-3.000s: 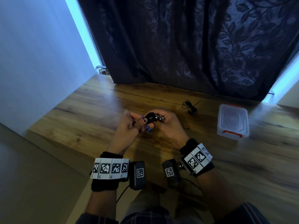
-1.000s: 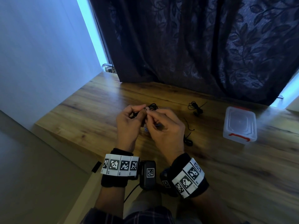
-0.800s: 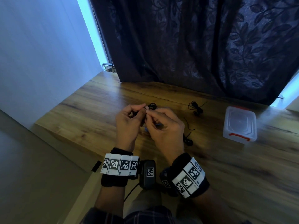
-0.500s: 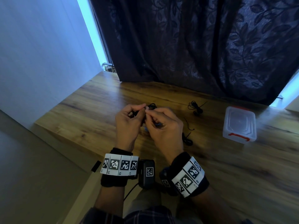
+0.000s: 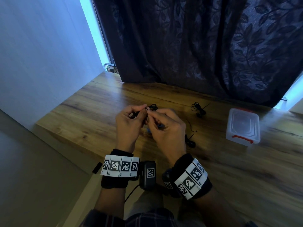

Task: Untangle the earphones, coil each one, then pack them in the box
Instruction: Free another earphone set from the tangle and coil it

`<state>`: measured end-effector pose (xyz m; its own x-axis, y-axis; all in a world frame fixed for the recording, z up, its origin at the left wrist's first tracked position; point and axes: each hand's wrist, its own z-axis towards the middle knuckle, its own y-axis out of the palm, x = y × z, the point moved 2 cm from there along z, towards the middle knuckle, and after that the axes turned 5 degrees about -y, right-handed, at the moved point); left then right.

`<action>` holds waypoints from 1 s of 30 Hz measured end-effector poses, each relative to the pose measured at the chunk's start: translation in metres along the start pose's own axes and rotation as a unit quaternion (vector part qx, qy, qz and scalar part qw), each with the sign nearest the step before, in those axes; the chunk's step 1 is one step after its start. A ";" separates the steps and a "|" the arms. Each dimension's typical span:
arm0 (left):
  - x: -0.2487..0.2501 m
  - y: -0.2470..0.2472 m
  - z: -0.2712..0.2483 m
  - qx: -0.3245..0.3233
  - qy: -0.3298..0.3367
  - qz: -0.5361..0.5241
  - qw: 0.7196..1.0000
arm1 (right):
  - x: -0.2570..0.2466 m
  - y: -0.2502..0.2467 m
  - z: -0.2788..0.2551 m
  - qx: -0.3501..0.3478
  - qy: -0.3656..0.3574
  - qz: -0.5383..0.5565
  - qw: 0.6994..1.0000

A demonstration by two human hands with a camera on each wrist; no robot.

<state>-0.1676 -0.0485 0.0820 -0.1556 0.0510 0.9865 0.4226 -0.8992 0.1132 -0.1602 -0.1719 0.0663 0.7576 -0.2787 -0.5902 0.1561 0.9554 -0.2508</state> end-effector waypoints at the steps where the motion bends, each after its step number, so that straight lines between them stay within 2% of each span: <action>1: 0.000 0.000 0.000 0.000 -0.001 -0.001 1.000 | 0.000 0.000 0.000 0.000 0.000 0.001 1.000; 17: 0.001 0.000 0.001 -0.003 -0.006 0.010 1.000 | -0.002 0.001 0.003 0.004 0.001 0.002 1.000; 20: 0.000 -0.002 0.002 -0.006 0.004 0.031 0.999 | -0.003 0.001 0.006 -0.004 0.023 0.008 1.000; 24: -0.001 -0.005 0.004 -0.017 0.023 0.075 0.997 | -0.004 -0.001 0.018 -0.058 0.124 0.036 0.990; 26: -0.002 -0.007 0.005 -0.025 0.036 0.095 0.994 | -0.002 -0.005 0.028 -0.118 0.170 0.046 0.977; 28: -0.003 -0.009 0.006 -0.030 0.046 0.112 0.992 | -0.002 -0.009 0.037 -0.186 0.166 0.035 0.968; 30: -0.005 -0.009 0.007 -0.032 0.049 0.122 0.991 | -0.003 -0.012 0.044 -0.224 0.145 0.025 0.963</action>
<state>-0.1645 -0.0371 0.0774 -0.1439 -0.2113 0.9668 0.4015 -0.9054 -0.1381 -0.1359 -0.1786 0.1049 0.5381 -0.3119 -0.7831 -0.2140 0.8480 -0.4849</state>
